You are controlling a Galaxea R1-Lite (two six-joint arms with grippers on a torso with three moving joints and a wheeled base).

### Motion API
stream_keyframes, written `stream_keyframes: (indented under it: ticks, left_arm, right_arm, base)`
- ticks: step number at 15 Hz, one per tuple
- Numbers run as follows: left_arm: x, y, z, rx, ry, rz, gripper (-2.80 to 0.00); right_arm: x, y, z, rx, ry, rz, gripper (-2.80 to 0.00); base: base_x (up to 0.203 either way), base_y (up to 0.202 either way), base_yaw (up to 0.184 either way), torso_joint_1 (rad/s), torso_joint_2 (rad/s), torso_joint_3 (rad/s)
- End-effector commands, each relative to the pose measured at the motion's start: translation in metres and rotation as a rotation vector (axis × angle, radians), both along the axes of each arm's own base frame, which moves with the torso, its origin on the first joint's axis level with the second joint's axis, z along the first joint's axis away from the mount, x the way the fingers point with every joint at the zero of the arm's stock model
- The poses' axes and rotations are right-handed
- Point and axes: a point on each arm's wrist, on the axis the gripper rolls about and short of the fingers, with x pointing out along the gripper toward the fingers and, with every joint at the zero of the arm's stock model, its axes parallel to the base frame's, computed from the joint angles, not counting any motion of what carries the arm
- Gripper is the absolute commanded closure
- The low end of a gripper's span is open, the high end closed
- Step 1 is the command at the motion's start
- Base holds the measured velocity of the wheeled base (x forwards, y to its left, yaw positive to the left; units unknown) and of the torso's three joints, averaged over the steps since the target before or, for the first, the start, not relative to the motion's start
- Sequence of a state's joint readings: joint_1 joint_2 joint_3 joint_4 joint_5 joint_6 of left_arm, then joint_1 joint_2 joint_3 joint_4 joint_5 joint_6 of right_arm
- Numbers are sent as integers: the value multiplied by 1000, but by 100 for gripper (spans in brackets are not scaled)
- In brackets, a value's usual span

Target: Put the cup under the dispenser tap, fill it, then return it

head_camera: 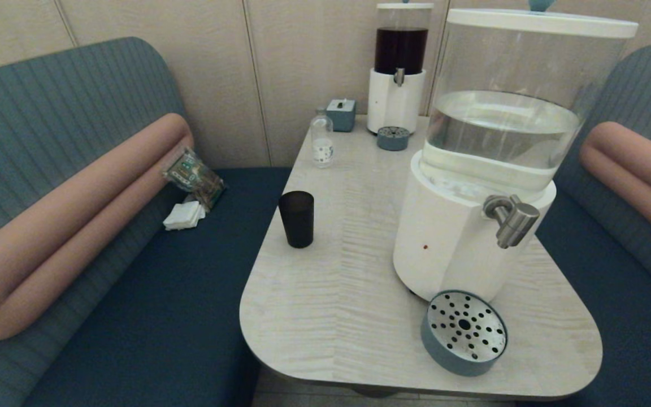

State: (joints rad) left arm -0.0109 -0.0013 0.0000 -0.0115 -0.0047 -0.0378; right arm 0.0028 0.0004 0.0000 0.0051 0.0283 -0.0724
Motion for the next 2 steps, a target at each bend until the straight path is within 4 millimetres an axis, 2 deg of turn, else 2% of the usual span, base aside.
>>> stream_keyframes:
  ticks: [1,2]
  left_arm:
    - [0,0,0,-1,1,1,0]
    - [0,0,0,-1,1,0,0]
  right_arm:
    - [0,0,0,5,-1,-2,0]
    - [0,0,0,5,-2,-2,0]
  base:
    - [0,0,0,0,0,0]
    - [0,0,0,0,0,0]
